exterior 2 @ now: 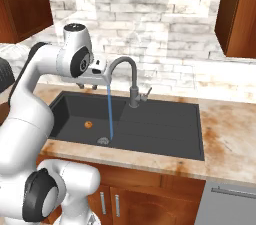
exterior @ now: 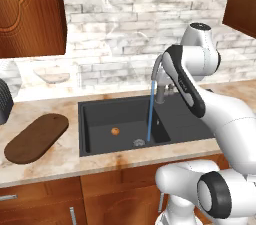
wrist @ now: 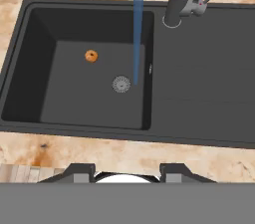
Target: Pick the tangerine from the sink and place it on the cutting board to airdry. Then turn off the sink faucet.
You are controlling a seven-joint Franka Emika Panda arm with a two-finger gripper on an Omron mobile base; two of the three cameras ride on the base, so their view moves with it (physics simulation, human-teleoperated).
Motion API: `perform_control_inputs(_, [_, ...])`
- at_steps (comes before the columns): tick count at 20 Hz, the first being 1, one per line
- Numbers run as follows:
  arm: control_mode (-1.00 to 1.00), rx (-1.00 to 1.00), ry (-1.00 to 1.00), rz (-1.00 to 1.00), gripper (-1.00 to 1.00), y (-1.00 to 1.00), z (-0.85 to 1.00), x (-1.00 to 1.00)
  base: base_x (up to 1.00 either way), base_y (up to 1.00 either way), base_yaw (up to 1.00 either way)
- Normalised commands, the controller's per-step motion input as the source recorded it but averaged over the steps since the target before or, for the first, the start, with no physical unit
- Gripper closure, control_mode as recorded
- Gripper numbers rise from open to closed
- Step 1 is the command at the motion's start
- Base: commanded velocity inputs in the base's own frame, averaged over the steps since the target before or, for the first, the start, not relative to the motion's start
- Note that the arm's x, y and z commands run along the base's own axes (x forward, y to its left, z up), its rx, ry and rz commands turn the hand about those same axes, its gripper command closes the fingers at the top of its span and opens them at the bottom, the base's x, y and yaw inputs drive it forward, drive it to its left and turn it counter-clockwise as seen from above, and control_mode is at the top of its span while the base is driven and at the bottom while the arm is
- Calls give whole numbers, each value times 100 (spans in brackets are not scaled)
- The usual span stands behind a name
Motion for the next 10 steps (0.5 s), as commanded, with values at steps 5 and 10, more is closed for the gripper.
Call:
perform_control_inputs(5, [-100, 0, 0, 0, -100, 0, -1, -1, 0, 0, 0])
perform_control_inputs(10, [-100, 4, 1, 0, -100, 21, -8, -4, 0, 0, 0])
